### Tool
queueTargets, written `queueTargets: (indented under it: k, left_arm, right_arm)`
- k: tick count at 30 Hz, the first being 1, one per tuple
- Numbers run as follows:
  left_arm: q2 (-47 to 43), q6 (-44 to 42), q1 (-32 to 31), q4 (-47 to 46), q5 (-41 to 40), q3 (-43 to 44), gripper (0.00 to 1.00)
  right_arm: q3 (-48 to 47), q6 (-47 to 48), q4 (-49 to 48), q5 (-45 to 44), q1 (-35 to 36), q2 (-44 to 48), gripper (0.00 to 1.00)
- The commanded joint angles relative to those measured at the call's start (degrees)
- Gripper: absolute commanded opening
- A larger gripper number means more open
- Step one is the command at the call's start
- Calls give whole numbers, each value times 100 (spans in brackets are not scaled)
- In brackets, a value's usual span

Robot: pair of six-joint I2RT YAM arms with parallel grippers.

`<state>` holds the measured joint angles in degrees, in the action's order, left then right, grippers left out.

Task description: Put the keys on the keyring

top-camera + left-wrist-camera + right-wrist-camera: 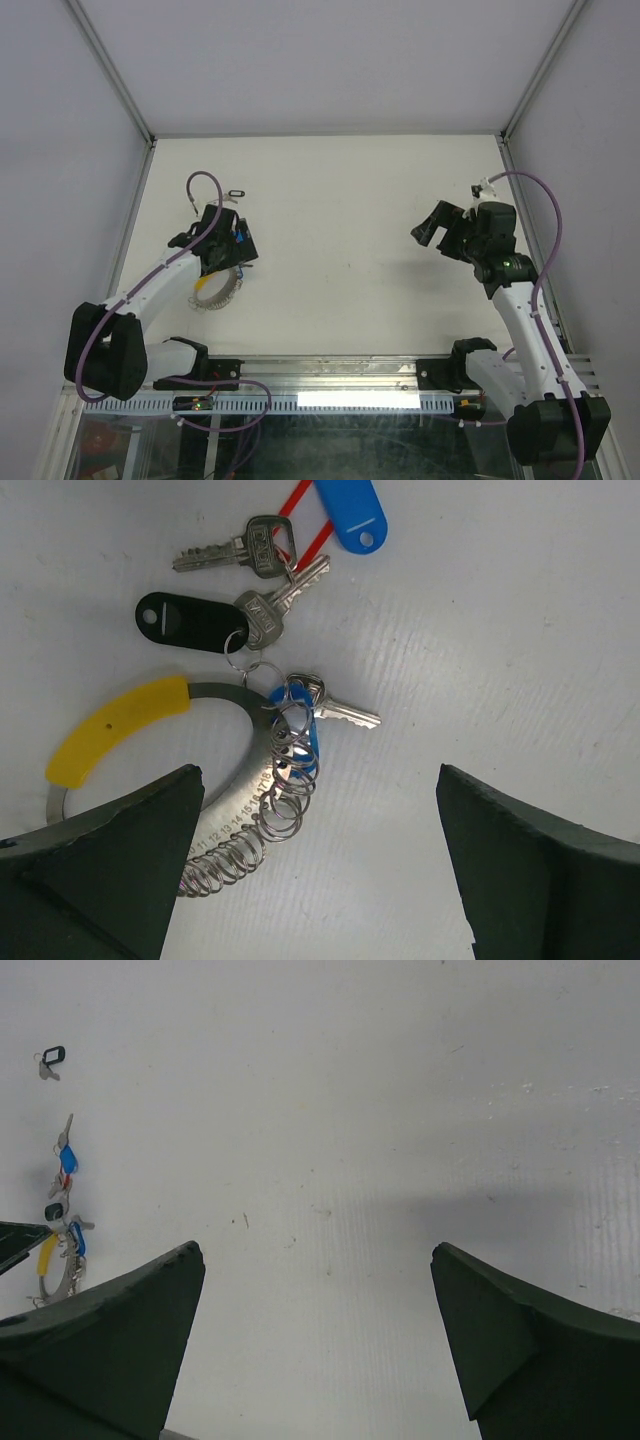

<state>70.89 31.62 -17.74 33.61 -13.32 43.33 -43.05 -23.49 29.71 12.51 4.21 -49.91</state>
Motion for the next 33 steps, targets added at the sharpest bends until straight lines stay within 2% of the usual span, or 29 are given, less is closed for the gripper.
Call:
queueTargets:
  k: [1, 8, 21, 29, 33]
  left_arm:
    - [-71, 220, -70, -99, 49, -177, 99]
    - [-109, 550, -79, -160, -170, -602, 99]
    - [96, 312, -166, -586, 31, -763, 99]
    - [241, 468, -633, -740, 53, -864, 99]
    - [243, 665, -1062, -789, 37, -835, 99]
  right_arm:
    - [-96, -101, -375, 425, -49, 7, 99]
    - [-46, -136, -526, 639, -43, -69, 99]
    - [112, -183, -555, 820, -45, 86, 99]
    - [104, -148, -468, 856, -49, 148, 99]
    - [78, -126, -416, 867, -47, 194, 99]
